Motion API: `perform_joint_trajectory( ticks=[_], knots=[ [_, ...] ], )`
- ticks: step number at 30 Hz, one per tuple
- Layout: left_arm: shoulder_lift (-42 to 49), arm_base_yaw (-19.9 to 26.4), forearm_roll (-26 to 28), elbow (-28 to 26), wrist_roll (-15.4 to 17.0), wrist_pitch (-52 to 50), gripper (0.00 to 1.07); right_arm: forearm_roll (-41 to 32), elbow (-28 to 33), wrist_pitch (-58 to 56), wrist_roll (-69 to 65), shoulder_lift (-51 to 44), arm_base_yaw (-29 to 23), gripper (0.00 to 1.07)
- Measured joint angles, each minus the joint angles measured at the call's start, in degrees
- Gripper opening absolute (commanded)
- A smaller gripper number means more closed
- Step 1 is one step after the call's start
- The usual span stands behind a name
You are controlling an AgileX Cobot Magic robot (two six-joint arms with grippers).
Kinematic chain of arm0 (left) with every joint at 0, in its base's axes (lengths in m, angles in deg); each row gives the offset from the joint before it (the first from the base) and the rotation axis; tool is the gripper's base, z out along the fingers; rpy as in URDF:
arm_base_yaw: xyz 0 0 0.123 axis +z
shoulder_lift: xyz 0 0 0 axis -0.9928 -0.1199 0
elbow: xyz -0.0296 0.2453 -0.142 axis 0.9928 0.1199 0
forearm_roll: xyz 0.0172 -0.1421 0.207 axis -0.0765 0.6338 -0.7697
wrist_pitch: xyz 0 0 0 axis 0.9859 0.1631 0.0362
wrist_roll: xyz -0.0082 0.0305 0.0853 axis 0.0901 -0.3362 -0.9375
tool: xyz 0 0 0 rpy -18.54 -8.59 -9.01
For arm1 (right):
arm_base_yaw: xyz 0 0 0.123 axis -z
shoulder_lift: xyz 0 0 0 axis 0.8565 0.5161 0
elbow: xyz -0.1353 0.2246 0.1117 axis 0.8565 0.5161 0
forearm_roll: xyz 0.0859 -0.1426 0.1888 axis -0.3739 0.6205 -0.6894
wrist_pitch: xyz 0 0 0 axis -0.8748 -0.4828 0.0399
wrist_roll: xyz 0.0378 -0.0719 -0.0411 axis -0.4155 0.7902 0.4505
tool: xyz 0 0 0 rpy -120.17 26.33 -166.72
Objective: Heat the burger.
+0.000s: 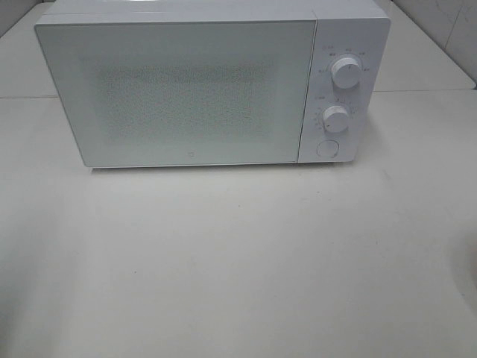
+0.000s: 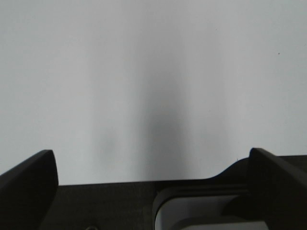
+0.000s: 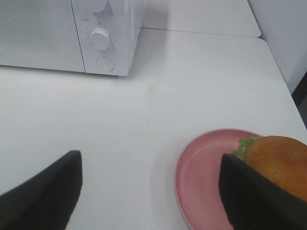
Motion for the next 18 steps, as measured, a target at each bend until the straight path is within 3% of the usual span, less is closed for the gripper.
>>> perform_joint_trajectory(
  ticks=[12,18],
  knots=[
    [19.65,0.00,-1.09,1.78,-2.58,2.29,1.00,0.00,0.00,0.00,0.00,0.00,0.00,0.75],
    [24.75,0.00,-1.09,1.72,-2.92,2.29,1.00,0.00,0.00,0.00,0.00,0.00,0.00,0.75]
  ],
)
